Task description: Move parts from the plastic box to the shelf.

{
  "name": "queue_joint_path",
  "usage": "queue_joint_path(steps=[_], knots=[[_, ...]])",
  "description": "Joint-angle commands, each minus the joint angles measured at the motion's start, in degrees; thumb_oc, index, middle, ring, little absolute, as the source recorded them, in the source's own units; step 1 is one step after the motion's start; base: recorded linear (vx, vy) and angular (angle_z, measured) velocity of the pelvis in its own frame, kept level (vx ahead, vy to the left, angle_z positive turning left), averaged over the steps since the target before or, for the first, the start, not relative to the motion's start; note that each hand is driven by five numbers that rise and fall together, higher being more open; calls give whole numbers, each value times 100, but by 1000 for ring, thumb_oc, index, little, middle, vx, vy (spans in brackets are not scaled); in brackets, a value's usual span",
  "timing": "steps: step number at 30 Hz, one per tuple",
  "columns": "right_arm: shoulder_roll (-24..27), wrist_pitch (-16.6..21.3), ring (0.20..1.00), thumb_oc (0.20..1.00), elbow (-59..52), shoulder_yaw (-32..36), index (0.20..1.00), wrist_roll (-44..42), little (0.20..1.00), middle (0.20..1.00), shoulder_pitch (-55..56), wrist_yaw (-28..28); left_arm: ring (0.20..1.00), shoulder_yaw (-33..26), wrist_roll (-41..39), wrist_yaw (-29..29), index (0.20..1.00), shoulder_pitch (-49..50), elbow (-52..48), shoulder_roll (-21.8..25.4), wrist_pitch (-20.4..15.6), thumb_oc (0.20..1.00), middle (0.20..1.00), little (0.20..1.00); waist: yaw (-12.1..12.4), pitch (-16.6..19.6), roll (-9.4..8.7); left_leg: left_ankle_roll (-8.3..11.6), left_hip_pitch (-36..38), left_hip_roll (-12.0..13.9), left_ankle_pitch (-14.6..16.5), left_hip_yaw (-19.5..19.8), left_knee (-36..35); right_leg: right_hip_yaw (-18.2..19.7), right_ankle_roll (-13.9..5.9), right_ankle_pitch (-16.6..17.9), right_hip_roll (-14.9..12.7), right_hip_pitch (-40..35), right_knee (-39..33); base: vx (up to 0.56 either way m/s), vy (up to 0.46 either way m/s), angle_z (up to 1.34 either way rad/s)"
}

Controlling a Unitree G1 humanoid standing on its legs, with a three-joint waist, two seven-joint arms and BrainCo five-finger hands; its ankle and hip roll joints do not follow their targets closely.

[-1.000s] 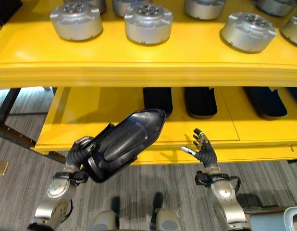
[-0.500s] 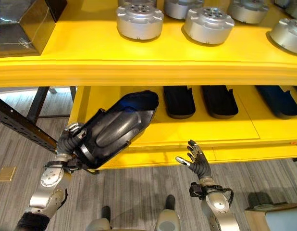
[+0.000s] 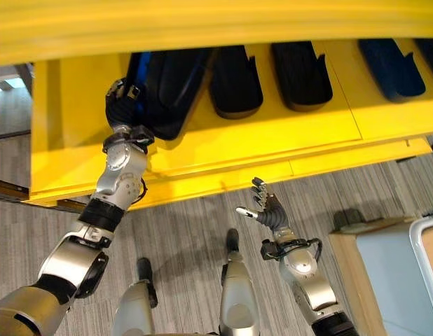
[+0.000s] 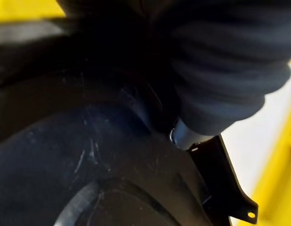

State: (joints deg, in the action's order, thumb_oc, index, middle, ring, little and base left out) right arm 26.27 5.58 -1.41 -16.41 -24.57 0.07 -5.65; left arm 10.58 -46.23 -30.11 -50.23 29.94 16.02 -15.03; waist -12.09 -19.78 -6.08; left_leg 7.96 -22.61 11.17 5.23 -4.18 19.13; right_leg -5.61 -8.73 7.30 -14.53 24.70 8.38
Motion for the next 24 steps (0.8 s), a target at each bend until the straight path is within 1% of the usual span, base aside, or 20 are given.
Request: queue_joint_path(steps=[1, 5, 7, 8, 10, 12, 15, 20, 24], knots=[[211, 243, 1000, 1000, -495, 167, 1000, -9, 1000, 1000, 175, -116, 200, -367, -266, -138, 200, -694, 6, 303, -734, 200, 200, 200, 79, 254, 25, -48, -343, 248, -411, -28, -85, 5, -116, -493, -156, -37, 744, -38, -19, -13], [209, 267, 1000, 1000, -486, 149, 1000, -17, 1000, 1000, 255, -119, 200, -602, -387, -288, 200, -909, 26, 523, -907, 200, 200, 200, 55, 289, -7, -23, -607, 287, -407, 22, 2, 2, -104, -521, -108, 249, 871, -21, -42, -5], [223, 285, 1000, 1000, -482, 130, 1000, -38, 1000, 1000, 285, -89, 200, -771, -403, -421, 200, -961, -39, 674, -1037, 200, 200, 200, 54, 321, -60, -5, -790, 331, -408, 84, 71, -14, -80, -560, -51, 413, 962, -18, -60, -3], [222, 286, 1000, 1000, -480, 127, 1000, -39, 1000, 1000, 282, -89, 200, -772, -403, -422, 200, -960, -40, 676, -1037, 200, 200, 200, 50, 331, -57, -5, -806, 332, -406, 87, 78, -15, -80, -562, -51, 427, 969, -7, -72, 3], [265, 312, 1000, 1000, -491, 75, 1000, -80, 1000, 1000, 313, -36, 200, -982, -403, -568, 200, -931, -37, 865, -1151, 200, 200, 200, 78, 383, -130, 6, -933, 389, -415, 129, 117, -42, -73, -595, 5, 575, 1055, 8, -81, 4], [274, 320, 1000, 1000, -488, 33, 1000, -109, 1000, 1000, 321, 24, 200, -1086, -402, -638, 200, -893, -8, 937, -1179, 200, 200, 200, 101, 423, -165, 13, -1042, 409, -410, 186, 153, -74, -55, -617, 36, 645, 1083, 3, -67, 2], [316, 317, 1000, 1000, -510, -2, 1000, -136, 1000, 1000, 369, 83, 200, -1208, -436, -705, 200, -792, 65, 979, -1189, 200, 200, 200, 139, 493, -188, 22, -1137, 421, -420, 251, 134, -123, -31, -656, 70, 713, 1122, 14, -56, 9], [401, 310, 1000, 1000, -524, -61, 1000, -139, 1000, 1000, 303, 128, 200, -1276, -325, -744, 200, -604, 328, 1067, -984, 200, 200, 200, 201, 549, -217, 20, -1250, 442, -439, 335, 142, -215, 11, -696, 120, 799, 1208, 6, -19, 2], [424, 300, 1000, 1000, -538, -95, 1000, -138, 1000, 1000, 274, 139, 200, -1357, -378, -716, 200, -424, 429, 986, -919, 200, 200, 200, 237, 560, -215, 17, -1275, 440, -441, 373, 130, -225, 19, -718, 134, 808, 1241, -1, 2, 1]])
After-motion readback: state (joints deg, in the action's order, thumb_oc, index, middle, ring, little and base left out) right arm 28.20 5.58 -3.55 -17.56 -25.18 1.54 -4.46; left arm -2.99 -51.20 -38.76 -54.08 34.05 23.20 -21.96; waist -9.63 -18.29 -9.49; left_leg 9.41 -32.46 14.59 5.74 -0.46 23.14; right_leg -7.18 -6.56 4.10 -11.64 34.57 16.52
